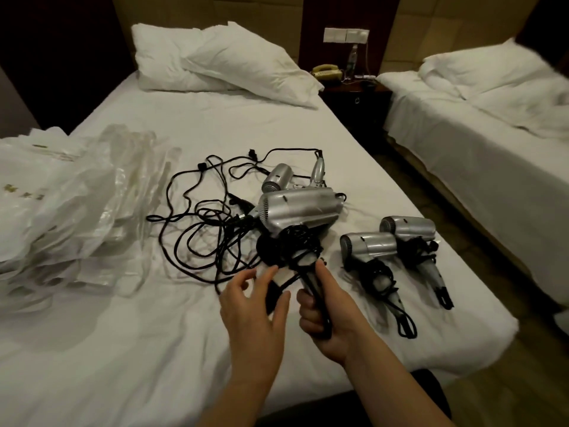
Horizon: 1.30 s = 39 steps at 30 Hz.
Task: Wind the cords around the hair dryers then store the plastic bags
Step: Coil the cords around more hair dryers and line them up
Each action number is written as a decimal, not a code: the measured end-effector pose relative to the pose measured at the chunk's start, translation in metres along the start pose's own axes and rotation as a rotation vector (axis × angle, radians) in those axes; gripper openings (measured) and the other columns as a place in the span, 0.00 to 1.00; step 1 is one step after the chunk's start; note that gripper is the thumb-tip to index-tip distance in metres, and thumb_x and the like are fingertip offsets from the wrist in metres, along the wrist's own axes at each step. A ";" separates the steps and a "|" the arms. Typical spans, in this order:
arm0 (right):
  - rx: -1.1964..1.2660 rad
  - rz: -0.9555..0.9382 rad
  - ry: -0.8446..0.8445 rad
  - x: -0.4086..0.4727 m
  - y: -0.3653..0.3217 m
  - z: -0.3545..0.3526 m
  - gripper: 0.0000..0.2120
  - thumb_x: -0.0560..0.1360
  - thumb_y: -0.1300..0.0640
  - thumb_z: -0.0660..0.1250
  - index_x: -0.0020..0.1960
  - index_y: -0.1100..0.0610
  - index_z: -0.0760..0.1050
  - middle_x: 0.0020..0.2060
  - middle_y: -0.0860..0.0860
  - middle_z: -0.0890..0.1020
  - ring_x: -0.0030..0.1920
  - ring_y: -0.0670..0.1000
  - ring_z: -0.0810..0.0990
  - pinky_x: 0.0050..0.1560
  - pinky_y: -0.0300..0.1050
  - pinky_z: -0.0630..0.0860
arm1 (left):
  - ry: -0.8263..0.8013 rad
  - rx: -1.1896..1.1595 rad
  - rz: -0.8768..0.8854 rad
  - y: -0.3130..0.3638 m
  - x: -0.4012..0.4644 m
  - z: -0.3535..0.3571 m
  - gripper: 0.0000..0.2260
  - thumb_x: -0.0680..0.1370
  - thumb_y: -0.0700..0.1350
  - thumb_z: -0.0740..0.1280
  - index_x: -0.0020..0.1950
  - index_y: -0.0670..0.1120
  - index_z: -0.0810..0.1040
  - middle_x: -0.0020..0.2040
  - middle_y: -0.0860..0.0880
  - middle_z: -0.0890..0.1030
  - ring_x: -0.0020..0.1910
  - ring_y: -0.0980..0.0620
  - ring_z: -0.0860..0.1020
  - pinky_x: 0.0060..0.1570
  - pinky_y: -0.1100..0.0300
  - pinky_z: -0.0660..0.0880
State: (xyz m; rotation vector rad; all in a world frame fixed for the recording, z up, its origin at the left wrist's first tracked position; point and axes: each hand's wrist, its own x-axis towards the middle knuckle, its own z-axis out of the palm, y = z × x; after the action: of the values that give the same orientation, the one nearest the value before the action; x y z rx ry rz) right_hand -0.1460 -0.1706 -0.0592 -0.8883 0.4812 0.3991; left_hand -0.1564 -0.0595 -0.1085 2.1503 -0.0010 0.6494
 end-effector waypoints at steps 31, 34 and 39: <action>-1.321 -0.094 -0.037 0.040 0.098 -0.010 0.11 0.74 0.49 0.64 0.50 0.55 0.70 0.44 0.52 0.76 0.45 0.51 0.74 0.36 0.38 0.66 | -0.260 0.678 -0.269 -0.087 0.013 -0.059 0.13 0.72 0.47 0.70 0.56 0.49 0.78 0.56 0.46 0.77 0.60 0.42 0.71 0.66 0.45 0.61; -1.361 -0.179 0.019 0.045 0.102 -0.008 0.14 0.76 0.50 0.63 0.56 0.57 0.70 0.48 0.55 0.79 0.45 0.55 0.77 0.33 0.41 0.65 | -0.271 0.644 -0.103 -0.090 0.002 -0.053 0.09 0.66 0.43 0.76 0.43 0.49 0.81 0.42 0.48 0.80 0.46 0.42 0.78 0.55 0.42 0.70; -1.290 -0.148 0.097 0.051 0.104 -0.003 0.16 0.76 0.44 0.61 0.56 0.55 0.68 0.45 0.54 0.78 0.45 0.57 0.78 0.40 0.46 0.76 | -0.265 0.551 -0.115 -0.087 0.003 -0.052 0.09 0.67 0.41 0.75 0.46 0.49 0.81 0.45 0.47 0.79 0.47 0.41 0.77 0.48 0.49 0.70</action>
State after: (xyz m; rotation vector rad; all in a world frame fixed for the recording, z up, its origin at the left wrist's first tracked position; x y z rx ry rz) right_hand -0.1588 -0.1074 -0.1551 -2.1821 0.1935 0.5246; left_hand -0.1571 0.0343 -0.1467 2.7297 0.1754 0.3116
